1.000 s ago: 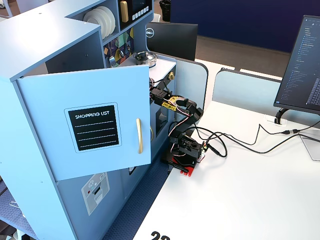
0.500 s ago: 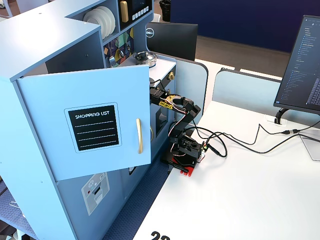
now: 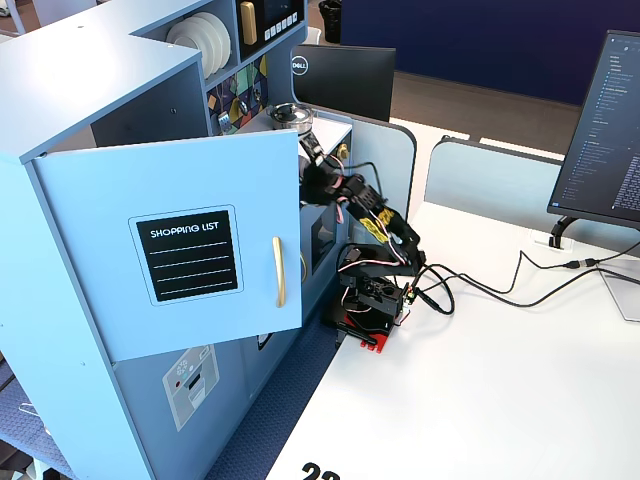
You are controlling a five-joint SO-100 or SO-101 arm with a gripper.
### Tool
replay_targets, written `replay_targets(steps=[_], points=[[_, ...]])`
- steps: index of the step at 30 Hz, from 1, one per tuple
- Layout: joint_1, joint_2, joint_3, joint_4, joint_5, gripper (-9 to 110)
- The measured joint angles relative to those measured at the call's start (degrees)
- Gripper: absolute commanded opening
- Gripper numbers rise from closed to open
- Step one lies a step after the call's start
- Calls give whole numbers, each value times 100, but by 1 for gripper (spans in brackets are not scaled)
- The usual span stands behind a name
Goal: Pick up the green pineapple from the left cabinet and place it in the gray recipient
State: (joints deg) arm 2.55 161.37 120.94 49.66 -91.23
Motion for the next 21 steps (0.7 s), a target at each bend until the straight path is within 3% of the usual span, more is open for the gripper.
replay_targets(steps=[3, 12, 21], points=[[44, 492, 536, 800, 35, 1], [-88, 1310, 2312, 2197, 448, 0], [-255, 1775, 4518, 1257, 773, 0]])
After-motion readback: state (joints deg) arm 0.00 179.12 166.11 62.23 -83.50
